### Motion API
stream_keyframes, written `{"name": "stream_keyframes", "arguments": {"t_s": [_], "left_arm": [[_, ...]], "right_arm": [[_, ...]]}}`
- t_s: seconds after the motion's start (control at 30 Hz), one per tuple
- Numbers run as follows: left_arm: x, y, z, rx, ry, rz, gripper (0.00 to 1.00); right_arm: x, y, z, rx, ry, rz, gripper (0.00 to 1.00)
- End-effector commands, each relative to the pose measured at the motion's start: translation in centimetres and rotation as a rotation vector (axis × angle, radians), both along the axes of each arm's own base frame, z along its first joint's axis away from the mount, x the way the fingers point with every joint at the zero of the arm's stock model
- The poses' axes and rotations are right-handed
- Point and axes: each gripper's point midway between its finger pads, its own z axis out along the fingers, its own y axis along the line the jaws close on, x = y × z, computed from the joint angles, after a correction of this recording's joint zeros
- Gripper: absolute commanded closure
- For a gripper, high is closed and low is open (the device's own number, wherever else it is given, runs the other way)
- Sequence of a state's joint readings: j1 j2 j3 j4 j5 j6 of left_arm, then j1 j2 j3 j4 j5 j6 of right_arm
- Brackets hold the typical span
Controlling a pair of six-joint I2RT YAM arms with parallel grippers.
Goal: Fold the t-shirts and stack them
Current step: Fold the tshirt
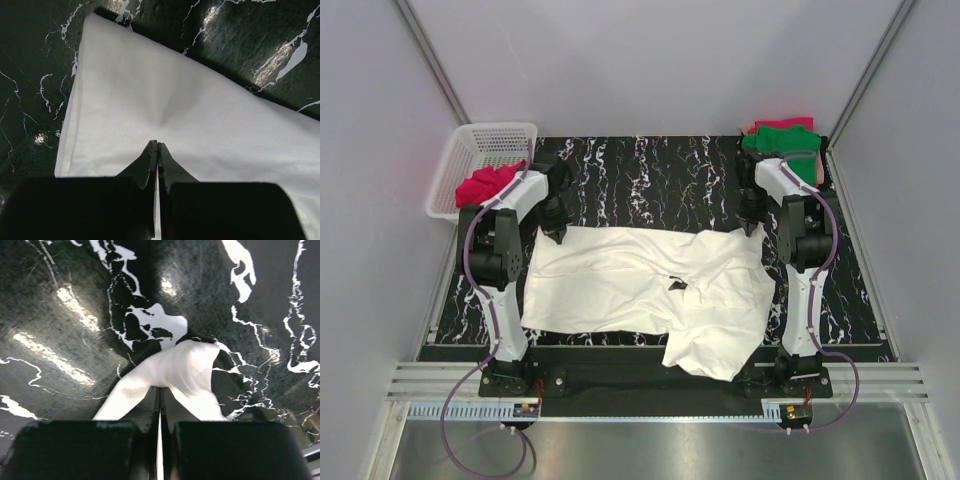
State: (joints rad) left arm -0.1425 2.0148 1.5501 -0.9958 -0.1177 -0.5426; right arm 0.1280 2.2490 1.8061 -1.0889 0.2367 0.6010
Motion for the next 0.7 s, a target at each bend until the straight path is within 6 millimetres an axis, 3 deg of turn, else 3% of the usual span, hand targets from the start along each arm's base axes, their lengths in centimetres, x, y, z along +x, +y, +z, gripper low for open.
{"name": "stream_keyframes", "arguments": {"t_s": [0.0,0.27,0.43,0.47,0.6,0.67], "left_arm": [[1.3,0.8,1.1,0.038,-0.045,0.03,1.0],[1.5,0.9,0.9,0.055,-0.037,0.049,1.0],[3.9,0.4,2.4,0.054,-0.109,0.039,1.0],[4.4,0.4,2.5,0.054,-0.118,0.033,0.96],[6.3,0.4,2.6,0.07,-0.127,0.03,0.57],[6.3,0.4,2.5,0.074,-0.119,0.032,0.53]], "right_arm": [[0.4,-1.6,0.9,-0.071,-0.018,-0.013,1.0],[-0.8,-3.1,1.7,-0.117,0.018,-0.048,1.0],[-0.5,-2.9,2.4,-0.092,-0.001,-0.036,1.0],[-0.4,-2.8,2.4,-0.086,-0.003,-0.032,1.0],[0.2,-1.9,2.9,-0.037,-0.02,-0.013,1.0],[0.4,-2.0,3.5,-0.037,-0.036,-0.003,1.0]]}}
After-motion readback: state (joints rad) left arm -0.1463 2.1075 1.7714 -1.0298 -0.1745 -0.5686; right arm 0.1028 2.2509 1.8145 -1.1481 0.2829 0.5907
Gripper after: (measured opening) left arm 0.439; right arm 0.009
